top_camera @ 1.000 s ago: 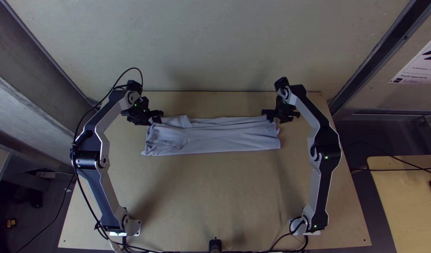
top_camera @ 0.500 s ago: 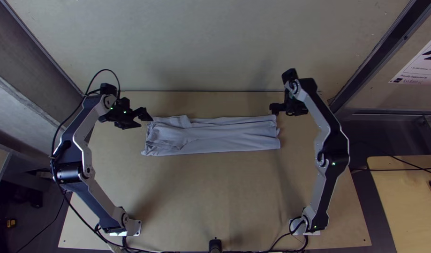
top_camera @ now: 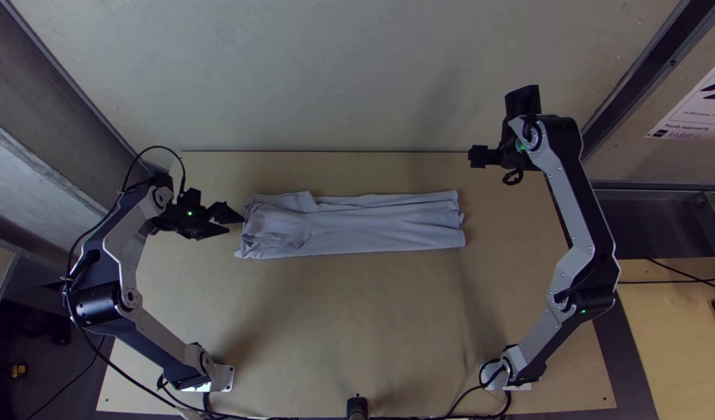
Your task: Fold the t-shirt
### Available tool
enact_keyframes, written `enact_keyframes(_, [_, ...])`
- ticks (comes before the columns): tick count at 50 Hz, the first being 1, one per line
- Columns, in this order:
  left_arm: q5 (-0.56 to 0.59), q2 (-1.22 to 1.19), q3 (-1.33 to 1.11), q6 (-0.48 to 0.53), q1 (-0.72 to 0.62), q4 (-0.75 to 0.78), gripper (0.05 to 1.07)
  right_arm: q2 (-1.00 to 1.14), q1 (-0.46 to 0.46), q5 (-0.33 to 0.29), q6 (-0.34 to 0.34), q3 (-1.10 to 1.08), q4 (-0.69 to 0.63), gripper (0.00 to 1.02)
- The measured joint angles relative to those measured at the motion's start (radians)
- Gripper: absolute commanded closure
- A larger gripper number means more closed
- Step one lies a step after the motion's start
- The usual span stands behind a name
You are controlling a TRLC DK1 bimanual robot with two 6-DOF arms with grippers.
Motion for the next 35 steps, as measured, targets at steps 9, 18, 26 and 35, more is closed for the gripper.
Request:
enact_keyframes(9, [0.07, 0.0, -0.064, 0.049, 0.027, 0.058, 0.1, -0.016, 0.0, 0.0, 0.0, -0.006, 0.0, 0.03])
enact_keyframes(18, [0.086, 0.033, -0.088, 0.052, 0.029, 0.113, 0.1, -0.033, 0.002, 0.0, 0.0, -0.04, 0.0, 0.04])
enact_keyframes(26, [0.127, 0.087, -0.088, 0.05, 0.029, 0.129, 0.1, -0.049, 0.013, 0.0, 0.0, -0.075, -0.001, 0.04])
enact_keyframes(35, [0.157, 0.11, -0.077, 0.027, 0.003, 0.138, 0.1, -0.053, 0.02, 0.0, 0.0, -0.095, -0.001, 0.04])
